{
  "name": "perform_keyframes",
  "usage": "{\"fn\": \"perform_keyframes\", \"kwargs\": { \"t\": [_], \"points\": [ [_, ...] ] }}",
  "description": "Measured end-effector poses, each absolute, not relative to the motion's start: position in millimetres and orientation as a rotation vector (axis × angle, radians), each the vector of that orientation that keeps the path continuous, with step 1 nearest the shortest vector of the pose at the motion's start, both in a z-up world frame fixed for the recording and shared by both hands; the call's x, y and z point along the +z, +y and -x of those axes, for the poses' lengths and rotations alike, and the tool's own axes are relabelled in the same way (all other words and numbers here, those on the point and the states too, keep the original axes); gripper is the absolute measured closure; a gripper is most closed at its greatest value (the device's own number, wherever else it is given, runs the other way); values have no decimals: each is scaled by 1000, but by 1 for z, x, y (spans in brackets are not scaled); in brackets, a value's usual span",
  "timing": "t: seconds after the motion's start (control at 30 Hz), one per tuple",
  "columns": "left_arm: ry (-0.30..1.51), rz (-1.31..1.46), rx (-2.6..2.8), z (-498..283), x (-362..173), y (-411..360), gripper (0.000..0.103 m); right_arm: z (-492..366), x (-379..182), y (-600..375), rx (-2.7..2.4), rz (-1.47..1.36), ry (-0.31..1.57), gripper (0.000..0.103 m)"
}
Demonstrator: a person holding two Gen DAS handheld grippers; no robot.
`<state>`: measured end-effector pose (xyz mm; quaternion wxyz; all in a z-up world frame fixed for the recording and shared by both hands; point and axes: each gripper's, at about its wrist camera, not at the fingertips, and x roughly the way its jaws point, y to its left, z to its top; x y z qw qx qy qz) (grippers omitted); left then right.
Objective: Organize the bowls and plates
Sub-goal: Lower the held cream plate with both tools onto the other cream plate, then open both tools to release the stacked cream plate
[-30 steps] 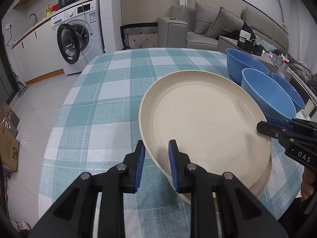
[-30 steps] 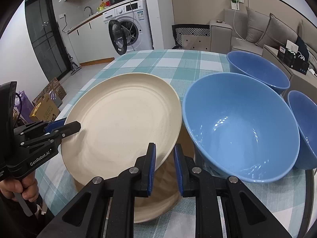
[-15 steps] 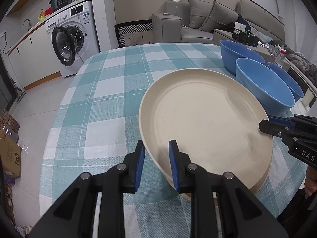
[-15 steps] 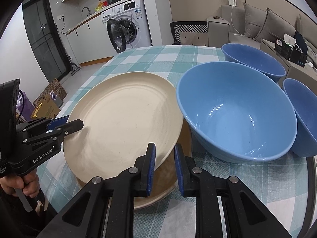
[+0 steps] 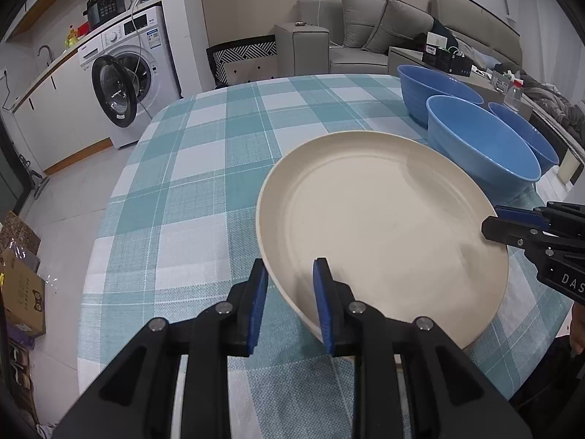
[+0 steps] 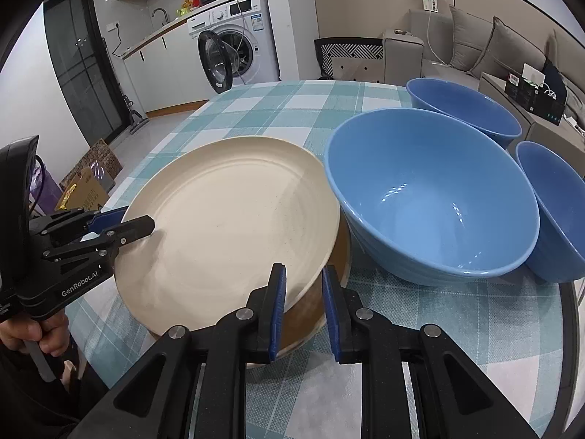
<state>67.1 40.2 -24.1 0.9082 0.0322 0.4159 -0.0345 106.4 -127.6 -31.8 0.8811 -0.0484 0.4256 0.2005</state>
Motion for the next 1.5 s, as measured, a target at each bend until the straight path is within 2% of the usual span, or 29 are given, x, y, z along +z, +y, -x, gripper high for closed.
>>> {"fn": "perform_keyframes", "kwargs": {
  "t": [0.47, 0.9, 1.0, 1.03, 1.2, 1.27, 1.33, 1.4, 1.5],
  "points": [
    [869, -139, -91, -64, -28, 30, 76, -96, -31, -118, 456, 141, 866, 83],
    [899, -203, -87, -66, -38, 21, 60, -99, -35, -121, 452, 133, 876, 83],
    [890, -181, -82, -66, -34, 26, 54, -98, -34, -121, 462, 130, 872, 81],
    [886, -170, -85, -65, -32, 27, 54, -98, -33, -121, 467, 128, 870, 79],
    [849, -80, -118, -61, -15, 38, 50, -94, -24, -120, 496, 120, 833, 52],
    [827, -51, -133, -59, -7, 41, 45, -92, -20, -121, 503, 114, 819, 48],
    [805, -21, -141, -55, 1, 42, 18, -91, -14, -122, 509, 105, 802, 34],
    [769, 6, -156, -52, 10, 43, 9, -89, -6, -125, 518, 89, 775, 20],
    [738, 33, -208, -48, 21, 40, 0, -87, 6, -130, 518, 86, 751, 13]
  ]
}}
